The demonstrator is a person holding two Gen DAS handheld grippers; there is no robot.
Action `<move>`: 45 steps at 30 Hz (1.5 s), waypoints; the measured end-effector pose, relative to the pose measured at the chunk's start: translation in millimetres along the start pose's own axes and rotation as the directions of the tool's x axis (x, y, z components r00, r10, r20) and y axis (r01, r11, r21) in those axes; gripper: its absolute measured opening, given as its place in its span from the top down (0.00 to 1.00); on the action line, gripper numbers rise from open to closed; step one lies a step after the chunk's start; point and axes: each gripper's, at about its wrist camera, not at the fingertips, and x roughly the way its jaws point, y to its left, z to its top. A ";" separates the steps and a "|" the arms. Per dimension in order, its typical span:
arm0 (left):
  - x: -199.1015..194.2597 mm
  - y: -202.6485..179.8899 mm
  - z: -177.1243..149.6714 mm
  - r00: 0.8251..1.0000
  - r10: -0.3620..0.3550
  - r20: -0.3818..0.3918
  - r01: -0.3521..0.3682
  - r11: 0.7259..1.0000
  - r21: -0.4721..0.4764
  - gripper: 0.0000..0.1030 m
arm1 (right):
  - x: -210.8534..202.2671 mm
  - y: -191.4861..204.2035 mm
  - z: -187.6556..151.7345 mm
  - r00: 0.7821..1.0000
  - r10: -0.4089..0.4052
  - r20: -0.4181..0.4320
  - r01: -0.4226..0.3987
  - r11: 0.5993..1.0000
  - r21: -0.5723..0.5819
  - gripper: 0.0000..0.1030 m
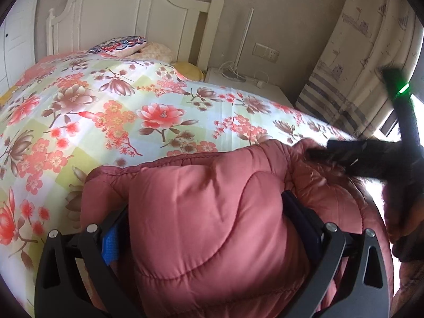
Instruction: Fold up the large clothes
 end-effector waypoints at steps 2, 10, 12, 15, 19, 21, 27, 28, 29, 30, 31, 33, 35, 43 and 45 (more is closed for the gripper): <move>-2.3 1.9 -0.7 1.000 -0.004 0.011 0.004 1.000 -0.011 0.02 | -27.9 1.6 8.1 0.993 0.073 0.090 -0.077 0.996 0.039 0.36; 5.3 4.9 1.4 0.999 -0.031 -0.035 0.031 0.999 -0.017 0.02 | 49.7 19.2 -6.5 0.989 0.110 -0.103 -0.109 0.994 0.017 0.17; 6.9 2.9 1.8 0.999 -0.026 -0.045 0.026 1.000 -0.006 0.02 | 45.6 20.3 -5.9 0.992 0.079 -0.099 -0.079 0.997 0.005 0.17; 7.1 0.9 1.9 0.999 -0.011 -0.047 0.011 1.000 0.001 0.02 | 27.1 35.3 -3.0 0.997 -0.057 -0.055 0.053 0.996 -0.073 0.17; 6.3 6.5 0.3 0.999 -0.021 -0.043 0.020 1.000 -0.023 0.02 | -31.2 35.8 -10.6 0.997 -0.024 0.072 0.028 0.998 -0.059 0.17; 6.6 6.6 0.9 0.999 -0.020 -0.043 0.019 1.000 -0.024 0.02 | -68.2 34.1 -27.9 0.989 -0.019 0.148 0.024 0.999 -0.036 0.12; 8.6 5.0 1.1 0.999 0.006 -0.052 -0.006 1.000 -0.005 0.02 | -61.5 55.2 -99.8 0.995 -0.046 0.091 0.057 0.990 -0.126 0.12; 9.1 3.3 0.7 0.998 0.018 -0.056 -0.018 1.000 0.007 0.02 | -50.6 53.3 -108.3 0.994 -0.027 0.104 0.038 0.995 -0.097 0.12; 9.0 1.5 0.5 0.998 0.024 -0.057 -0.023 1.000 0.014 0.02 | -46.7 49.3 -112.6 0.993 -0.019 0.116 0.027 0.997 -0.066 0.12; 8.7 -0.1 0.5 0.998 0.034 -0.056 -0.033 0.999 0.022 0.02 | -49.1 47.9 -114.2 0.993 -0.024 0.120 0.031 0.998 -0.060 0.12; 8.5 -1.2 0.4 0.997 0.045 -0.056 -0.044 0.999 0.029 0.02 | -52.9 49.2 -113.6 0.992 -0.039 0.119 0.048 0.996 -0.070 0.12; 8.5 -1.0 0.4 0.997 0.049 -0.057 -0.048 0.998 0.029 0.02 | -69.6 55.4 -110.9 0.988 -0.086 0.130 0.099 0.990 -0.100 0.12; 8.4 0.6 0.6 0.997 0.044 -0.056 -0.042 0.999 0.023 0.02 | -93.3 61.8 -114.4 0.979 -0.094 0.183 0.115 0.988 -0.105 0.12; 5.7 -1.1 -0.6 0.998 0.048 -0.039 -0.047 0.998 0.033 0.02 | -83.6 85.4 -165.6 0.983 -0.009 0.186 0.039 0.987 -0.159 0.05; 4.8 -2.9 -0.9 0.998 0.059 -0.036 -0.058 0.998 0.040 0.02 | -81.0 84.3 -166.7 0.982 -0.014 0.188 0.043 0.988 -0.148 0.04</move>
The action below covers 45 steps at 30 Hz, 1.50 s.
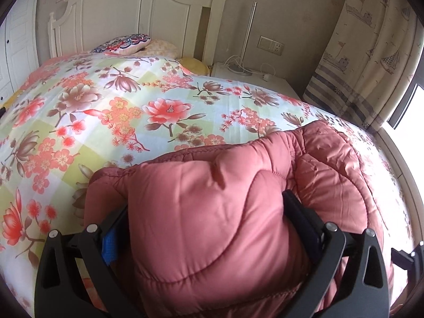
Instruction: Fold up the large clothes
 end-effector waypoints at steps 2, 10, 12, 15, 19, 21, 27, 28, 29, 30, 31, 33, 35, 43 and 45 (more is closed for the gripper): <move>0.2 0.4 0.4 1.000 -0.001 -0.003 0.001 1.000 -0.003 0.02 | -5.7 0.6 5.5 1.000 -0.016 -0.021 0.016 1.000 -0.014 0.05; 0.3 3.9 0.7 1.000 -0.015 0.000 0.015 1.000 -0.015 0.02 | -49.9 32.2 -6.4 0.995 0.050 0.084 -0.045 0.997 -0.060 0.06; -1.4 1.9 -0.4 1.000 -0.011 0.010 0.011 1.000 -0.011 0.02 | -22.1 43.2 -19.6 0.999 -0.022 0.024 0.025 0.992 -0.124 0.04; -2.4 0.8 -1.4 1.000 -0.004 0.012 0.004 1.000 -0.010 0.02 | -8.5 48.0 -23.1 0.997 -0.066 0.044 0.071 0.987 -0.146 0.04; -2.3 0.8 -1.0 1.000 -0.002 0.011 0.002 1.000 -0.011 0.02 | -20.0 50.8 -15.9 0.997 -0.071 0.003 0.071 0.986 -0.150 0.04; -2.2 3.1 -1.2 1.000 -0.009 0.011 0.009 1.000 -0.018 0.02 | -40.2 50.2 -9.1 0.998 -0.043 0.044 0.048 0.991 -0.124 0.05; -2.8 4.0 -1.8 1.000 -0.010 0.012 0.011 1.000 -0.019 0.02 | -50.9 41.7 -6.1 0.991 -0.028 0.133 0.032 0.999 -0.029 0.05; -3.4 4.0 -1.8 1.000 -0.014 0.016 0.014 1.000 -0.018 0.02 | -35.6 41.7 -9.7 0.997 -0.001 0.073 0.002 1.000 -0.016 0.04; -3.6 3.4 -2.2 1.000 -0.009 0.018 0.009 1.000 -0.016 0.02 | -23.7 44.7 -14.1 0.999 -0.011 0.042 0.013 0.999 -0.033 0.04; -4.6 2.2 -3.1 1.000 0.000 0.021 0.000 1.000 -0.015 0.02 | -15.5 53.2 -20.9 0.996 -0.069 0.060 0.074 0.992 -0.097 0.04; -4.8 1.3 -3.3 1.000 0.004 0.022 -0.004 1.000 -0.012 0.02 | -11.4 55.3 -23.0 0.993 -0.093 0.066 0.100 0.987 -0.123 0.04; -4.6 0.8 -3.0 1.000 0.007 0.020 -0.007 1.000 -0.009 0.02 | -11.0 52.0 -20.4 0.996 -0.082 0.045 0.086 0.990 -0.108 0.04; -4.7 -0.3 -3.0 1.000 0.012 0.018 -0.012 1.000 -0.006 0.02 | -11.1 49.8 -19.7 0.997 -0.072 0.038 0.076 0.990 -0.115 0.04; -5.6 -0.7 -2.5 1.000 0.027 -0.005 -0.027 1.000 0.009 0.02 | -9.0 43.5 -19.6 0.998 -0.058 0.029 0.061 0.992 -0.107 0.04; -8.9 -2.0 -5.2 0.999 0.050 -0.003 -0.050 0.999 0.020 0.02 | -13.7 40.6 -16.4 1.000 -0.030 0.008 0.030 0.994 -0.102 0.04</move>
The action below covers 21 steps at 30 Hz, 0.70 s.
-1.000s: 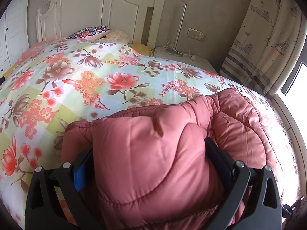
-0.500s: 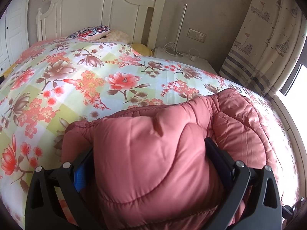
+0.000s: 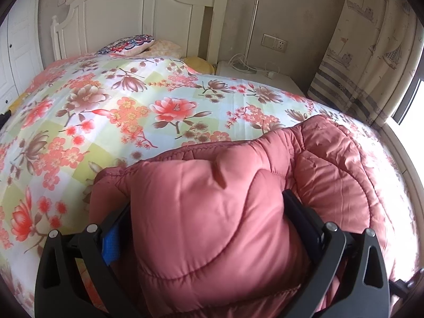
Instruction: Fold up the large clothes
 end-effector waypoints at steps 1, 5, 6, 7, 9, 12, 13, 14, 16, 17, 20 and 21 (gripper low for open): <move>-1.3 -0.6 -1.3 1.000 0.009 0.002 -0.009 1.000 0.002 0.02 | -4.5 -3.0 2.6 1.000 0.017 0.000 -0.017 1.000 0.010 0.04; -6.3 4.0 -6.6 1.000 0.011 0.013 -0.011 1.000 -0.019 0.02 | -36.9 -31.4 19.7 0.993 0.037 0.110 -0.047 0.994 0.094 0.04; -6.7 4.5 -7.0 1.000 0.009 0.015 -0.009 1.000 -0.022 0.02 | -39.0 -43.9 24.6 0.992 0.002 0.128 -0.018 0.992 0.123 0.04; -6.6 5.2 -7.0 1.000 0.005 0.014 -0.005 1.000 -0.025 0.02 | -36.0 -54.1 26.9 0.992 -0.014 0.128 -0.005 0.988 0.152 0.04; -5.5 6.7 -5.5 1.000 -0.009 0.008 0.009 1.000 -0.028 0.02 | -9.0 -77.5 26.4 0.998 0.028 0.061 -0.041 0.971 0.235 0.04; -15.6 14.0 -2.7 0.998 -0.056 -0.008 0.056 0.997 -0.050 0.02 | 30.5 -90.2 11.9 0.992 0.124 -0.007 -0.116 0.944 0.309 0.04; -24.4 20.3 -3.6 0.997 -0.080 -0.004 0.080 0.994 -0.079 0.02 | 27.9 -93.2 10.1 0.992 0.128 0.001 -0.122 0.942 0.313 0.04; -35.2 29.0 -6.8 0.994 -0.108 0.014 0.109 0.987 -0.115 0.02 | 23.5 -96.2 9.8 0.991 0.133 -0.002 -0.125 0.939 0.321 0.04; -56.5 52.6 -18.5 0.987 -0.155 0.036 0.159 0.970 -0.185 0.02 | 13.1 -103.1 8.9 0.987 0.158 0.001 -0.149 0.931 0.333 0.04; -63.0 63.2 -24.9 0.983 -0.178 0.033 0.181 0.960 -0.215 0.02 | 8.9 -107.3 6.3 0.985 0.174 0.011 -0.167 0.921 0.351 0.04; -71.8 90.1 -52.1 0.965 -0.261 -0.002 0.250 0.929 -0.273 0.02 | 3.2 -129.2 -5.8 0.969 0.241 0.044 -0.234 0.853 0.467 0.04; -68.5 96.3 -62.5 0.947 -0.320 -0.028 0.299 0.910 -0.289 0.02 | 5.8 -138.2 -11.9 0.959 0.280 0.048 -0.266 0.820 0.507 0.04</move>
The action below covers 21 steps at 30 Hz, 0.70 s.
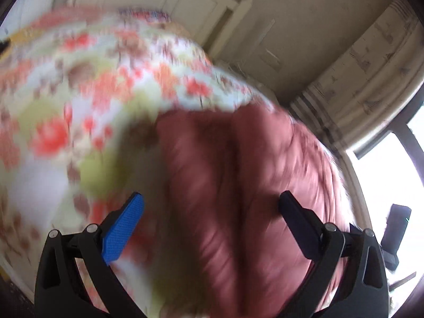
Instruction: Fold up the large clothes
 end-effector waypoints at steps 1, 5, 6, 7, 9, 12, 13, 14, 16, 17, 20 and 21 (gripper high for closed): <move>5.1 9.6 -8.1 0.995 -0.078 -0.054 0.076 0.997 -0.031 0.02 | 1.3 -4.6 -0.3 1.000 0.023 -0.015 -0.022 1.000 0.021 0.04; 21.6 27.6 -28.1 0.960 -0.257 -0.112 0.244 0.963 -0.113 0.02 | 16.4 -23.2 -14.2 0.976 0.203 -0.079 -0.192 0.974 0.124 0.04; 24.8 24.7 -28.4 0.959 -0.255 -0.121 0.244 0.965 -0.100 0.02 | 22.6 -28.0 -19.1 0.961 0.260 -0.089 -0.244 0.957 0.159 0.04; 29.0 21.0 -28.4 0.954 -0.266 -0.137 0.255 0.962 -0.093 0.02 | 26.7 -30.4 -22.9 0.950 0.298 -0.094 -0.278 0.944 0.180 0.04; 40.0 7.9 -29.6 0.938 -0.292 -0.185 0.284 0.956 -0.069 0.02 | 33.2 -34.2 -27.9 0.931 0.354 -0.092 -0.331 0.922 0.202 0.04; 56.0 -12.4 -31.2 0.928 -0.300 -0.223 0.302 0.953 -0.028 0.22 | 25.3 -30.4 -28.9 0.933 0.358 -0.046 -0.347 0.924 0.160 0.19; 59.1 -18.6 -28.8 0.931 -0.293 -0.219 0.299 0.954 -0.007 0.32 | 21.5 -32.2 -25.8 0.940 0.341 -0.024 -0.334 0.931 0.147 0.24; 62.1 -24.7 -24.9 0.931 -0.296 -0.212 0.304 0.953 0.008 0.42 | 17.2 -34.4 -22.6 0.947 0.322 -0.002 -0.319 0.938 0.134 0.31; 71.7 -48.0 -11.0 0.937 -0.290 -0.194 0.307 0.950 0.063 0.50 | 3.3 -37.4 -18.8 0.964 0.261 0.043 -0.264 0.958 0.108 0.35; 77.9 -63.1 -2.9 0.944 -0.279 -0.178 0.300 0.948 0.106 0.53 | -2.4 -39.4 -14.5 0.973 0.223 0.060 -0.228 0.969 0.097 0.37; 99.5 -99.2 19.7 0.951 -0.271 -0.151 0.295 0.939 0.176 0.54 | -18.0 -53.3 6.5 0.987 0.116 0.113 -0.126 0.988 0.091 0.39; 113.1 -113.3 29.0 0.950 -0.276 -0.146 0.300 0.936 0.184 0.54 | -23.0 -62.2 17.1 0.989 0.074 0.130 -0.088 0.991 0.100 0.39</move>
